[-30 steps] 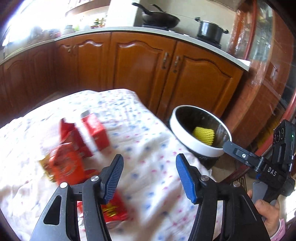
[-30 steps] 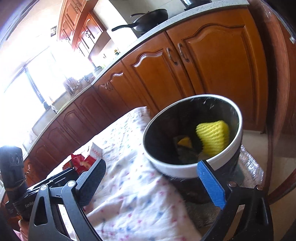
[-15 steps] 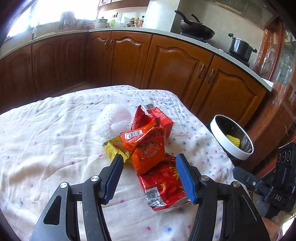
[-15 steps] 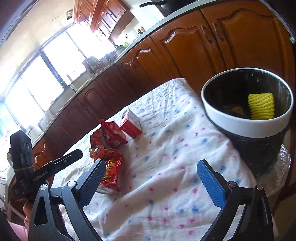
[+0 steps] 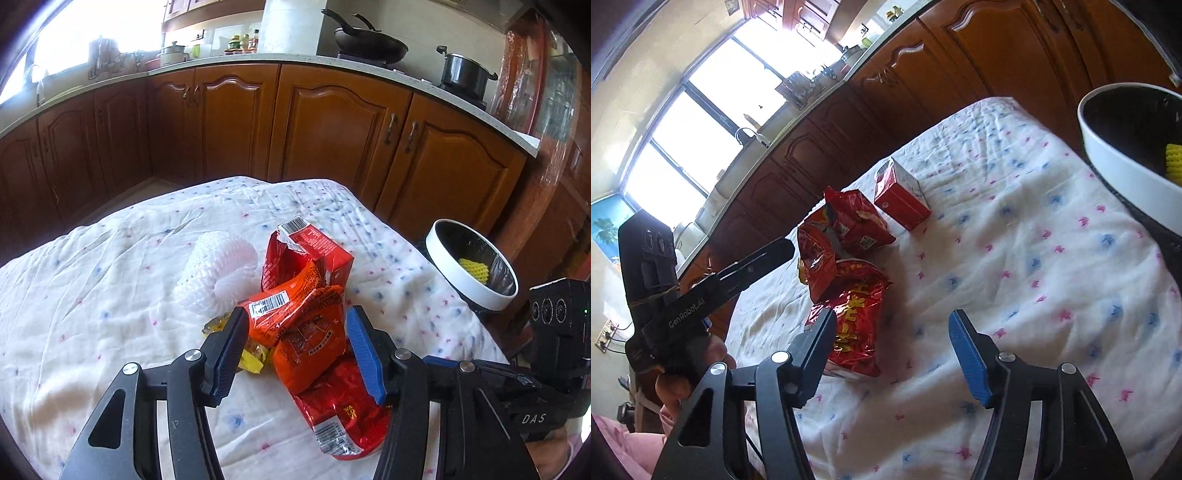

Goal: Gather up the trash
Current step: 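Grasp the orange snack bag with the left tool while the right tool grasps the red chip bag, then carry both bags over the bin and open both tools to drop them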

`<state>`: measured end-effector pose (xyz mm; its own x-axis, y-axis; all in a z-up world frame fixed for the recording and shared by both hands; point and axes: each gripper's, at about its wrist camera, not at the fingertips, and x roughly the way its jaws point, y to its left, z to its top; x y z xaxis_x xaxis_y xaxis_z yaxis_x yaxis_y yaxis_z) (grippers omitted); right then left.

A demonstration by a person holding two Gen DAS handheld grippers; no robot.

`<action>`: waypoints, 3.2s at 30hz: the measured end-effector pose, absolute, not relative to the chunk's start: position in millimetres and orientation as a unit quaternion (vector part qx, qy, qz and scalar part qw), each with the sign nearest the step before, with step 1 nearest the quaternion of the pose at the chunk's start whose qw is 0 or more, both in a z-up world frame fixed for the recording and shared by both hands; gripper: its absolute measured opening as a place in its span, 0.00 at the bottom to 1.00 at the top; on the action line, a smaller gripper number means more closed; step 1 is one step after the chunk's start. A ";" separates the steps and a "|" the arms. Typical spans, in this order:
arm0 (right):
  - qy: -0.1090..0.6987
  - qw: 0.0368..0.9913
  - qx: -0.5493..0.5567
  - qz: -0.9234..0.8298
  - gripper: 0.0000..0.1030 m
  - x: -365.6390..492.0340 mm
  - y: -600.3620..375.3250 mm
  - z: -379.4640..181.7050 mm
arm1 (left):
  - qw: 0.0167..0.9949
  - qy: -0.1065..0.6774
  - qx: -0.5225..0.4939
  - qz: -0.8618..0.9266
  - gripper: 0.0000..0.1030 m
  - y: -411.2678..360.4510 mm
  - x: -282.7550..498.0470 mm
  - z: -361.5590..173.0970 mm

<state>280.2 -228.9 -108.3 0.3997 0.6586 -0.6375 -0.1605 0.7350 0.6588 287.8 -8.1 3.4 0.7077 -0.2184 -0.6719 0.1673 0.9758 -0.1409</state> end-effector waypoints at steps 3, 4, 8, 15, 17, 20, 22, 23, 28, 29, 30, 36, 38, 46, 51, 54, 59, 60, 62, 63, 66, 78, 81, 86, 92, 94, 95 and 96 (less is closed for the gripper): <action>0.498 0.777 0.269 0.275 0.58 287.2 -221.3 -118.8 | 0.916 0.381 -0.021 -0.119 0.25 -10.8 301.1 -5.1; 0.503 0.772 0.272 0.277 0.56 289.4 -219.0 -122.7 | 0.914 0.387 -0.019 -0.121 0.17 -11.8 305.5 -8.8; 0.509 0.760 0.283 0.288 0.51 294.5 -215.7 -130.0 | 0.914 0.385 -0.011 -0.126 0.08 -12.4 310.4 -12.5; 0.510 0.740 0.305 0.315 0.38 299.8 -209.3 -132.1 | 0.927 0.357 -0.024 -0.113 0.03 -3.2 286.9 3.2; 0.510 0.738 0.304 0.321 0.37 298.7 -206.6 -130.7 | 0.933 0.343 -0.033 -0.107 0.03 4.1 270.9 12.0; 0.510 0.734 0.301 0.333 0.37 297.7 -200.1 -129.1 | 0.938 0.331 -0.045 -0.093 0.03 18.7 248.4 19.4; 0.512 0.730 0.298 0.340 0.37 296.0 -193.3 -128.4 | 0.937 0.335 -0.053 -0.082 0.03 28.8 235.9 17.3; 0.513 0.729 0.296 0.344 0.37 295.4 -189.1 -128.0 | 0.935 0.341 -0.057 -0.075 0.03 34.4 230.5 13.8; 0.502 0.737 0.287 0.350 0.28 288.0 -180.4 -119.9 | 0.917 0.389 -0.064 -0.056 0.03 47.7 215.1 -9.4; 0.498 0.744 0.280 0.346 0.27 285.8 -179.7 -115.4 | 0.912 0.401 -0.064 -0.054 0.03 47.6 215.5 -14.0; 0.492 0.754 0.269 0.341 0.26 283.8 -179.0 -109.7 | 0.908 0.411 -0.062 -0.055 0.03 46.3 216.0 -19.3; 0.468 0.829 0.146 0.269 0.24 274.2 -178.5 -75.8 | 0.892 0.445 -0.056 -0.058 0.06 32.8 225.6 -37.7; 0.476 0.828 0.134 0.266 0.24 275.5 -176.3 -77.6 | 0.893 0.443 -0.055 -0.056 0.06 30.4 229.7 -39.5; 0.484 0.814 0.162 0.277 0.29 286.3 -177.1 -82.3 | 0.895 0.439 -0.061 -0.049 0.17 26.3 243.0 -48.0; 0.490 0.808 0.177 0.275 0.33 291.8 -174.1 -83.7 | 0.896 0.435 -0.070 -0.049 0.05 23.5 238.3 -48.1; 0.491 0.813 0.161 0.268 0.24 289.6 -169.5 -86.0 | 0.897 0.431 -0.077 -0.057 0.03 19.8 232.1 -43.1; 0.474 0.830 0.141 0.257 0.23 275.7 -174.4 -77.5 | 0.900 0.422 -0.077 -0.078 0.03 4.2 224.5 -32.4; 0.470 0.835 0.137 0.251 0.23 272.8 -176.7 -75.2 | 0.901 0.420 -0.076 -0.082 0.03 0.6 224.3 -29.9; 0.460 0.846 0.131 0.237 0.23 266.1 -185.2 -70.1 | 0.902 0.416 -0.074 -0.092 0.03 -7.6 223.6 -25.6; 0.455 0.850 0.130 0.230 0.23 263.7 -190.2 -67.7 | 0.901 0.415 -0.073 -0.099 0.02 -12.1 223.9 -23.8; 0.440 0.866 0.125 0.204 0.23 254.7 -206.7 -59.3 | 0.900 0.414 -0.068 -0.115 0.02 -26.8 227.7 -21.5; 0.406 0.894 0.137 0.126 0.23 240.7 -281.1 -43.7 | 0.902 0.390 -0.043 -0.179 0.02 -92.1 260.9 2.2; 0.398 0.899 0.143 0.110 0.23 241.4 -298.8 -40.3 | 0.902 0.386 -0.038 -0.192 0.02 -107.5 270.7 6.7; 0.385 0.907 0.151 0.084 0.23 244.5 -329.4 -33.2 | 0.900 0.380 -0.030 -0.213 0.02 -133.1 288.9 13.5; 0.371 0.915 0.153 0.051 0.23 254.8 -364.6 -24.7 | 0.900 0.371 -0.013 -0.229 0.02 -167.8 318.4 17.6; 0.369 0.916 0.153 0.043 0.23 260.1 -374.6 -23.3 | 0.898 0.372 -0.008 -0.236 0.02 -181.0 329.2 17.0; 0.368 0.916 0.153 0.039 0.23 263.9 -379.7 -23.2 | 0.897 0.371 -0.006 -0.238 0.02 -186.4 334.6 17.3; 0.368 0.916 0.153 0.035 0.23 267.3 -384.8 -23.2 | 0.897 0.371 -0.002 -0.241 0.03 -192.1 340.8 18.2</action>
